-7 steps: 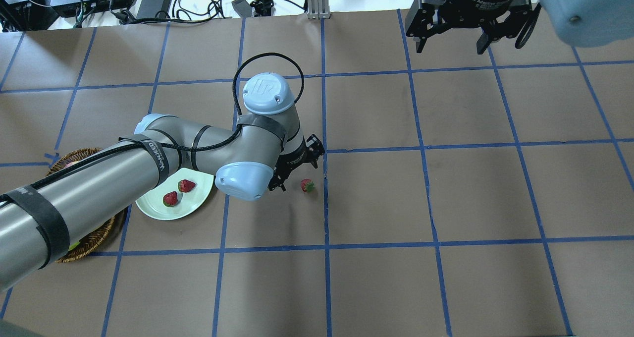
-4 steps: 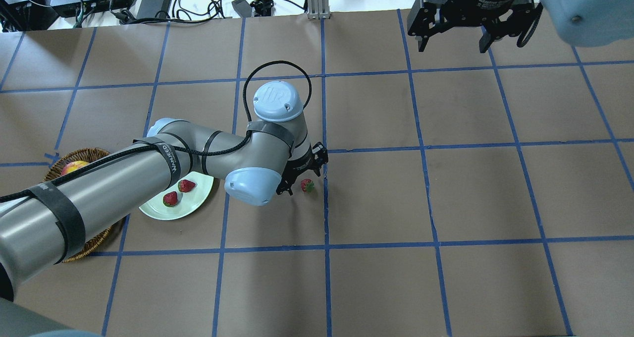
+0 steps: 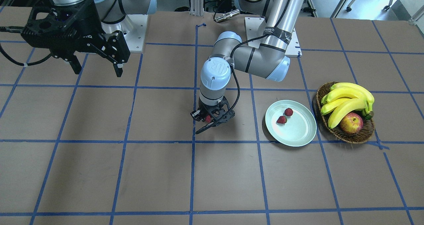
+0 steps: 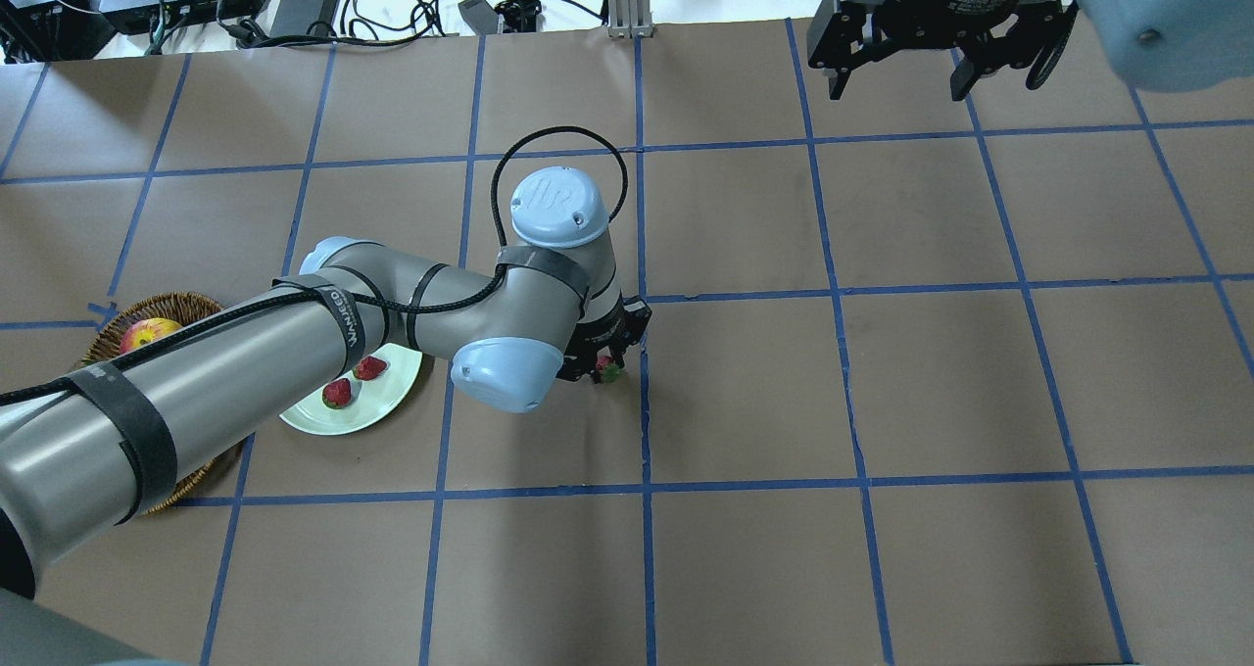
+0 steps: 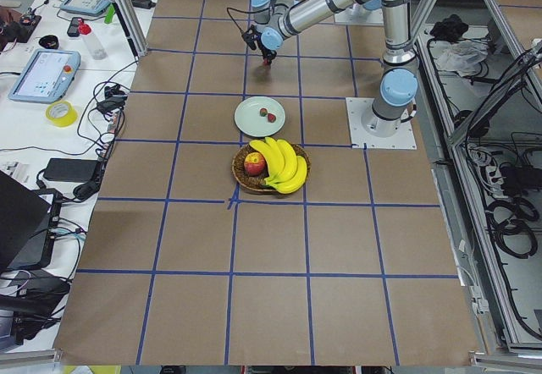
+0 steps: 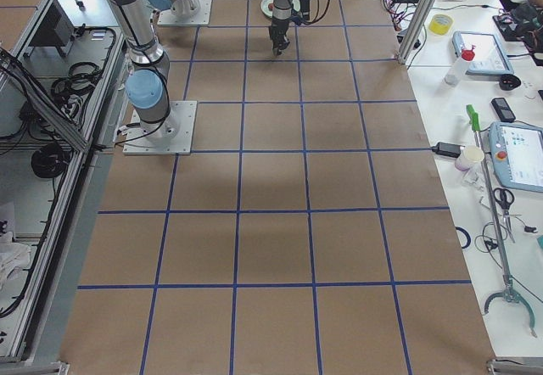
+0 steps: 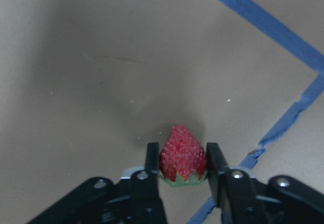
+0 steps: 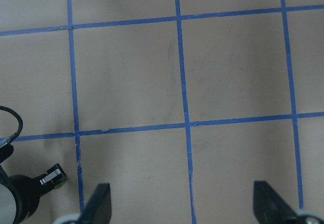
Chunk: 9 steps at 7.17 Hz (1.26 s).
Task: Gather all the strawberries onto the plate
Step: 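Reach the left gripper to the last strawberry and grasp it, then carry the last strawberry into the plate and release it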
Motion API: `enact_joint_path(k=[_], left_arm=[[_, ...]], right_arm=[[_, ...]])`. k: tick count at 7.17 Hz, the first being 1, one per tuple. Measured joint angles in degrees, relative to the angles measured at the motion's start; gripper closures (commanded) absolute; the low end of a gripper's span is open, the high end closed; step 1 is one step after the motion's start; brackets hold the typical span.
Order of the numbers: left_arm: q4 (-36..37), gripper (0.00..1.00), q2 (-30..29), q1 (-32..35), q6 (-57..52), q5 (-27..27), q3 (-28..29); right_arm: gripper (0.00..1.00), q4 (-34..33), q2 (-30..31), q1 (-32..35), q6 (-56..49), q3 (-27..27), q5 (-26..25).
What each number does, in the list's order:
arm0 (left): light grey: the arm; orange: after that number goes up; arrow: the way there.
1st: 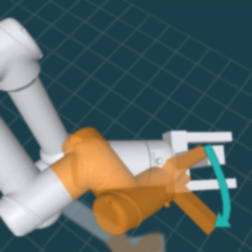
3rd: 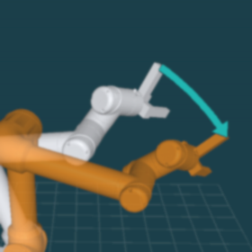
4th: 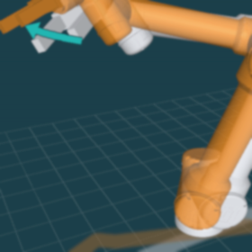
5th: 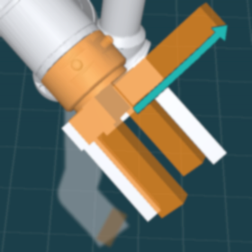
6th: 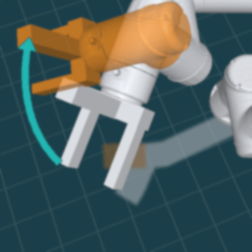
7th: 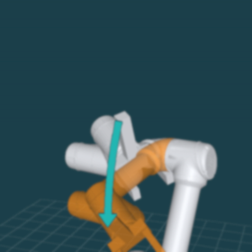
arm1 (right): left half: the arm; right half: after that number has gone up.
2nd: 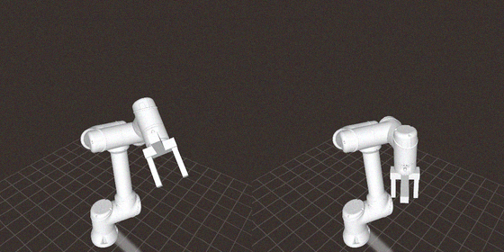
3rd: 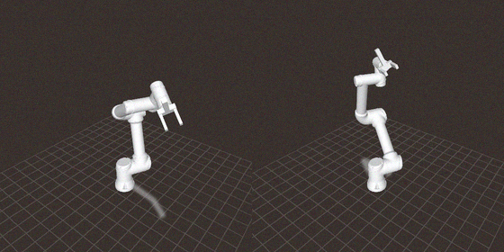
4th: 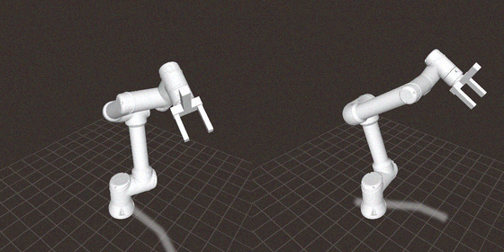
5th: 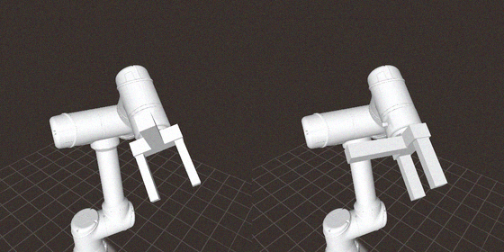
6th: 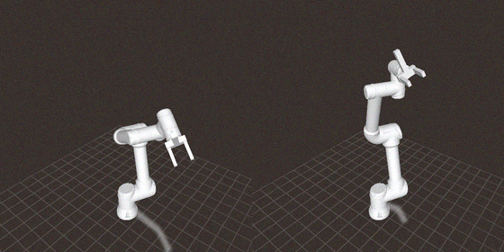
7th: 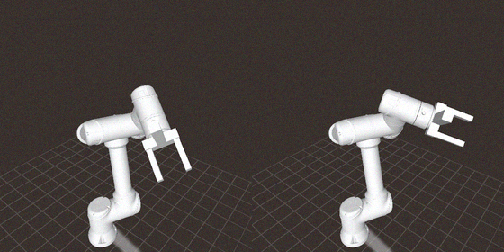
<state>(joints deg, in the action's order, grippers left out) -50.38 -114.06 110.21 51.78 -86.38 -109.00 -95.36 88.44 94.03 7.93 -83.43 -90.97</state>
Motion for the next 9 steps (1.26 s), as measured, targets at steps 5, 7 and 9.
enact_joint_path(k=[5, 7, 9], left_arm=[[-10.4, 1.00, 6.9, -10.6, -26.3, -6.9, 3.7], [-14.0, 1.00, 9.9, -18.6, -41.8, -7.7, 3.2], [-14.6, 1.00, 11.4, -24.5, -54.1, -7.8, 0.9]], right_arm=[[0.00, 0.3, 0.1, -0.1, -0.3, -0.1, 0.0], [0.00, 0.4, 0.1, -0.1, -0.3, -0.2, -0.1], [0.00, 0.4, 0.1, -0.1, -0.2, -0.2, -0.2]])
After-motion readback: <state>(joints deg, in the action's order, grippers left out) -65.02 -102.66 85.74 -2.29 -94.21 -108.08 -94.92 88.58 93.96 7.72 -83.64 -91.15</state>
